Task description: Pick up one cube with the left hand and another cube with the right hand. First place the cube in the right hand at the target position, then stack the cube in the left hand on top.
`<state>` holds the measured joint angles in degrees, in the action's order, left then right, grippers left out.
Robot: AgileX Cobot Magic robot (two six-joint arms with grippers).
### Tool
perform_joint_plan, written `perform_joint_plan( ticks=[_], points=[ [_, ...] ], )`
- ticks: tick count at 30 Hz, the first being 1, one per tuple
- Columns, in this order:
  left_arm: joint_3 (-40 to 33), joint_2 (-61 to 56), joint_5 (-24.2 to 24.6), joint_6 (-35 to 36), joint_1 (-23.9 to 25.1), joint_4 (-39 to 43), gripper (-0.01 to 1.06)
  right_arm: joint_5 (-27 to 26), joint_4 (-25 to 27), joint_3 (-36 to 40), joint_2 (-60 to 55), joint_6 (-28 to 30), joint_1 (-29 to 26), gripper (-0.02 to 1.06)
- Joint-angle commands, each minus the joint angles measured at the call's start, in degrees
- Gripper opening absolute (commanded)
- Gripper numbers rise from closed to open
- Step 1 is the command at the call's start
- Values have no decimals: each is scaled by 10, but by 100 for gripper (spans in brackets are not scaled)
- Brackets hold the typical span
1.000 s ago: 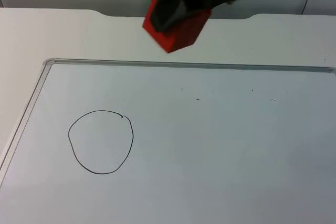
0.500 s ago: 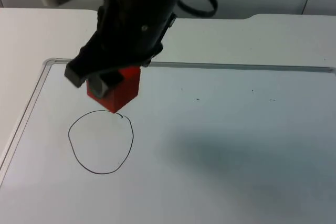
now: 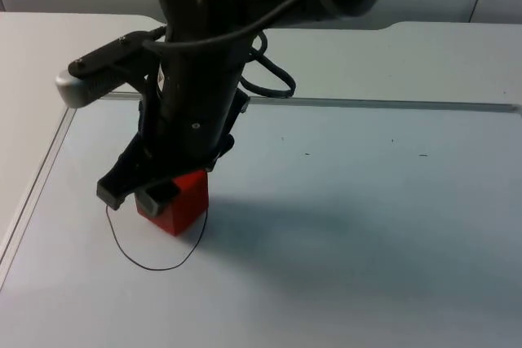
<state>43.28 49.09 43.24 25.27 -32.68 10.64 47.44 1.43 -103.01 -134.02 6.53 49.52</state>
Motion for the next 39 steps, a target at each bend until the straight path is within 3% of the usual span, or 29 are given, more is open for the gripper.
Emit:
perform_joint_plan(
  ticks=[1, 30, 32, 33, 34, 36, 37, 39],
  points=[
    [0, -4, -6, 3, -4, 0, 0, -8, 1, -6, 1, -2, 3, 0],
    [0, -4, -13, 3, -4, 0, 0, -10, 17, -6, -16, -4, 3, 2],
    [0, -4, -13, 3, -4, 0, 0, -9, 17, -6, -16, -4, 3, 14],
    [0, -4, -13, 3, -4, 0, 0, -9, 17, -6, -16, -4, 3, 14],
    [0, -4, -13, 3, -4, 0, 0, -9, 17, -6, -16, -4, 3, 22],
    [0, -4, -13, 3, -4, 0, 0, -9, 17, -6, -16, -4, 3, 51],
    [0, -4, -13, 3, -4, 0, 0, -9, 17, -6, -16, -4, 3, 51],
    [0, -4, -13, 3, -4, 0, 0, -11, 17, -6, -11, -4, 3, 73]
  ],
)
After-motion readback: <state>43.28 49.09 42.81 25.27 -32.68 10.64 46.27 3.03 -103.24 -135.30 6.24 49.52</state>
